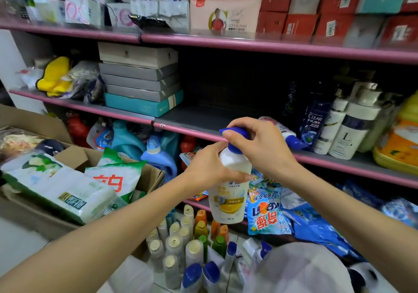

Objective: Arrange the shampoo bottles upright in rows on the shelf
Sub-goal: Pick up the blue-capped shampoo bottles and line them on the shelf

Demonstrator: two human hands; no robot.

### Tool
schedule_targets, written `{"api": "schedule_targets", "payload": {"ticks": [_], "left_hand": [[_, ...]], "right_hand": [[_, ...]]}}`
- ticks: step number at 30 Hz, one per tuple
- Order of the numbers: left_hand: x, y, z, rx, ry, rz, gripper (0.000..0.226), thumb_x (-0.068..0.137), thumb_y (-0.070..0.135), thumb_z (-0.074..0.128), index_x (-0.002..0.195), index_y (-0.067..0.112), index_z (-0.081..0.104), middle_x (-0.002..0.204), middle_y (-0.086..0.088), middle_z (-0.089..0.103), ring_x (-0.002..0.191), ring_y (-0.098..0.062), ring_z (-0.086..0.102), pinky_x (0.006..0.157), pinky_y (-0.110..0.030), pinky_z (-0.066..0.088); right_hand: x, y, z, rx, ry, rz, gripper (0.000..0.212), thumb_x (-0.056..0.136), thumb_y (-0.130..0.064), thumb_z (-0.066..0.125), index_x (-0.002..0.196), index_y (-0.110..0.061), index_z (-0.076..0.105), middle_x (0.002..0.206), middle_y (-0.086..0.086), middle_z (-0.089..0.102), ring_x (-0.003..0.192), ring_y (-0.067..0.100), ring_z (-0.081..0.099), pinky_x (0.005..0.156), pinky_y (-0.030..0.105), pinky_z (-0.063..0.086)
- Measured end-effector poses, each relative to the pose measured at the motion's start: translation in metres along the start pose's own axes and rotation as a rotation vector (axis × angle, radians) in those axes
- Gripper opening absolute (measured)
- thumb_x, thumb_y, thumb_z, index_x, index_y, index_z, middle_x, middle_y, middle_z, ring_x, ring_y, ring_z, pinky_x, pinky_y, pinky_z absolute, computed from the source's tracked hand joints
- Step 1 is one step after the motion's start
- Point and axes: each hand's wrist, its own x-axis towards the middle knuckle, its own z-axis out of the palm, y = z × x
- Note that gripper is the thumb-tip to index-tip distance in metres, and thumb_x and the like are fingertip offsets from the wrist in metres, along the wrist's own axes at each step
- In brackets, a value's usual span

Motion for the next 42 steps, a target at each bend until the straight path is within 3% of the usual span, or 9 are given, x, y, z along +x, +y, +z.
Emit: {"api": "schedule_targets", "payload": {"ticks": [12, 17, 22, 25, 28, 33, 38, 40, 42], "left_hand": [[-0.008, 0.016, -0.014, 0.002, -0.045, 0.004, 0.052, 0.054, 0.051, 0.083, 0.099, 0.044, 0.059, 0.094, 0.016, 0.069, 0.087, 0.000, 0.065, 0.079, -0.033, 0.057], [0.005, 0.024, -0.034, -0.054, -0.109, -0.017, 0.056, 0.053, 0.049, 0.085, 0.103, 0.043, 0.061, 0.098, 0.017, 0.069, 0.089, 0.001, 0.065, 0.081, -0.033, 0.057], [0.045, 0.026, -0.067, -0.173, -0.107, -0.085, 0.061, 0.053, 0.044, 0.087, 0.107, 0.029, 0.063, 0.097, 0.006, 0.072, 0.087, -0.007, 0.070, 0.080, -0.034, 0.059], [0.068, 0.012, -0.077, -0.290, 0.012, -0.151, 0.053, 0.059, 0.047, 0.084, 0.102, 0.032, 0.058, 0.094, 0.009, 0.070, 0.078, 0.002, 0.068, 0.066, -0.018, 0.056], [0.080, -0.016, -0.072, -0.222, 0.234, -0.186, 0.067, 0.055, 0.057, 0.079, 0.106, 0.040, 0.039, 0.096, 0.017, 0.062, 0.078, 0.009, 0.061, 0.057, -0.008, 0.045], [0.121, -0.075, -0.069, 0.098, 0.429, -0.295, 0.113, 0.054, 0.058, 0.071, 0.143, 0.030, 0.008, 0.130, 0.007, 0.034, 0.120, -0.017, 0.041, 0.094, -0.036, 0.043], [0.218, -0.101, -0.098, 0.129, 0.575, -0.351, 0.090, 0.057, 0.041, 0.077, 0.128, 0.014, 0.028, 0.120, -0.004, 0.040, 0.111, -0.029, 0.048, 0.090, -0.040, 0.045], [0.255, -0.115, -0.106, 0.147, 0.608, -0.351, 0.083, 0.056, 0.040, 0.079, 0.119, 0.013, 0.032, 0.116, -0.002, 0.035, 0.105, -0.030, 0.052, 0.083, -0.041, 0.048], [0.286, -0.132, -0.109, 0.126, 0.629, -0.352, 0.081, 0.056, 0.042, 0.080, 0.115, 0.013, 0.033, 0.110, 0.002, 0.028, 0.103, -0.029, 0.053, 0.075, -0.038, 0.048]], "right_hand": [[-0.001, -0.016, -0.019, 0.054, -0.046, -0.060, 0.009, 0.086, -0.033, 0.065, 0.092, -0.027, 0.069, 0.088, -0.013, 0.069, 0.084, 0.002, 0.063, 0.071, 0.011, 0.049], [0.019, -0.015, -0.031, 0.119, -0.241, 0.072, 0.044, 0.074, -0.042, 0.076, 0.114, -0.030, 0.061, 0.100, -0.011, 0.068, 0.091, 0.002, 0.066, 0.080, 0.022, 0.053], [0.064, -0.019, -0.023, 0.159, -0.184, 0.083, 0.014, 0.081, -0.032, 0.071, 0.093, -0.024, 0.070, 0.089, -0.005, 0.074, 0.086, 0.008, 0.069, 0.079, 0.030, 0.055], [0.105, -0.014, -0.005, 0.275, -0.138, 0.208, 0.015, 0.084, -0.029, 0.070, 0.091, -0.016, 0.071, 0.089, 0.005, 0.074, 0.085, 0.021, 0.070, 0.081, 0.040, 0.055], [0.148, 0.002, 0.026, 0.434, -0.086, 0.394, 0.019, 0.085, -0.023, 0.069, 0.088, -0.004, 0.068, 0.086, 0.017, 0.069, 0.077, 0.024, 0.063, 0.077, 0.043, 0.052], [0.229, 0.033, 0.077, 0.467, -0.019, 0.498, 0.018, 0.086, -0.025, 0.068, 0.085, -0.007, 0.067, 0.081, 0.011, 0.068, 0.076, 0.023, 0.062, 0.078, 0.040, 0.051], [0.315, 0.054, 0.112, 0.376, 0.086, 0.383, 0.023, 0.085, -0.025, 0.069, 0.103, -0.012, 0.066, 0.109, 0.011, 0.069, 0.098, 0.023, 0.065, 0.093, 0.040, 0.049], [0.344, 0.061, 0.123, 0.368, 0.133, 0.384, 0.038, 0.083, -0.030, 0.072, 0.116, -0.015, 0.061, 0.121, 0.003, 0.064, 0.111, 0.016, 0.059, 0.101, 0.029, 0.043], [0.365, 0.073, 0.135, 0.338, 0.137, 0.333, 0.046, 0.083, -0.031, 0.072, 0.123, -0.016, 0.057, 0.125, 0.001, 0.060, 0.108, 0.009, 0.054, 0.092, 0.012, 0.038]]}}
